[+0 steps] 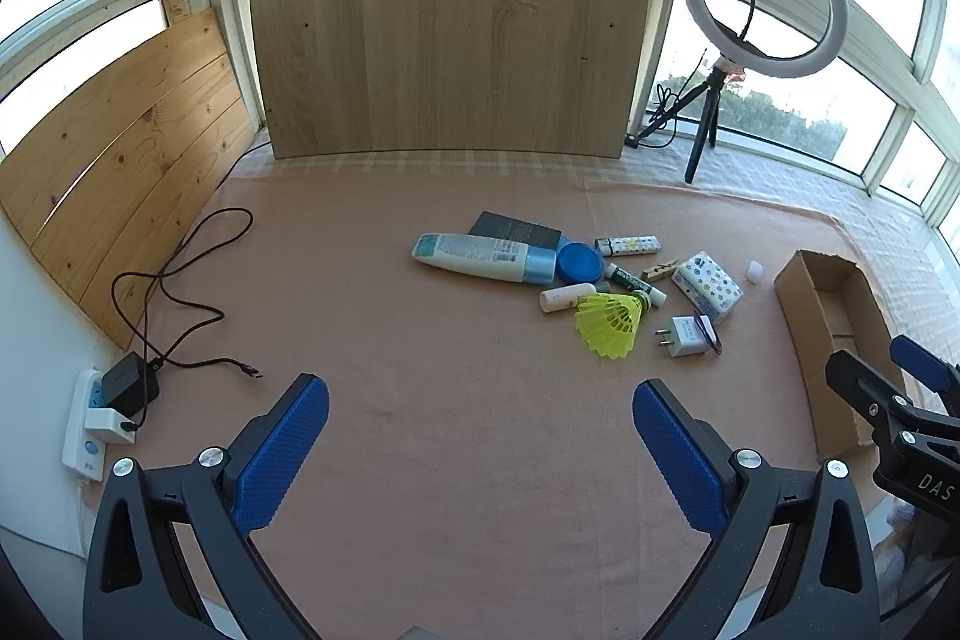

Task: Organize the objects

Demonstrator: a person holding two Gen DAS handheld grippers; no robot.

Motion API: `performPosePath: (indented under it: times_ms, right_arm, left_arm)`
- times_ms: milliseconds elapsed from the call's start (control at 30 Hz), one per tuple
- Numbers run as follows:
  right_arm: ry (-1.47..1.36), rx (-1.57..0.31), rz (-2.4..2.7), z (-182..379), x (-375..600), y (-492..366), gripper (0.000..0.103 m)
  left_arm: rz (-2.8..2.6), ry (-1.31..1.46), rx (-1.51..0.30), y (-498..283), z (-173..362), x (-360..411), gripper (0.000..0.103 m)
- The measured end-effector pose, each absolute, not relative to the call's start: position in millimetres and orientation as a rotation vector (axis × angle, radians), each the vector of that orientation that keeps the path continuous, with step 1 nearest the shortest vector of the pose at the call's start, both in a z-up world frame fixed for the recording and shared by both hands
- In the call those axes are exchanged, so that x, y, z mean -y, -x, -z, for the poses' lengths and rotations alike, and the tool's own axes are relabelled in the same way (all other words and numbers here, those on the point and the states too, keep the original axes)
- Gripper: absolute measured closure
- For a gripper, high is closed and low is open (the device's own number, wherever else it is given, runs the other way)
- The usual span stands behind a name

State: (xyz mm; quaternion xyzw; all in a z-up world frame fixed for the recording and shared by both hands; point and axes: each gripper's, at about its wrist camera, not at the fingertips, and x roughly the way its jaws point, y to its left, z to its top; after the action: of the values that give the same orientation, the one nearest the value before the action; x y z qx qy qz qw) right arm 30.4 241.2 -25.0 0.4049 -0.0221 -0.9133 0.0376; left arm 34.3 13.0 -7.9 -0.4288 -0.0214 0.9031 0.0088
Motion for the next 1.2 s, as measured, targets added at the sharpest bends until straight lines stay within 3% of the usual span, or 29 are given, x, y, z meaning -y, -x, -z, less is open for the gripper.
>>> performPosePath:
  times_ms: [1200]
  right_arm:
    - [-1.263,0.080,2.808,31.2,-245.5,-33.4,0.000]
  left_arm:
    - [-2.824,1.342,0.049,-38.9,9.6,-18.4,0.001]
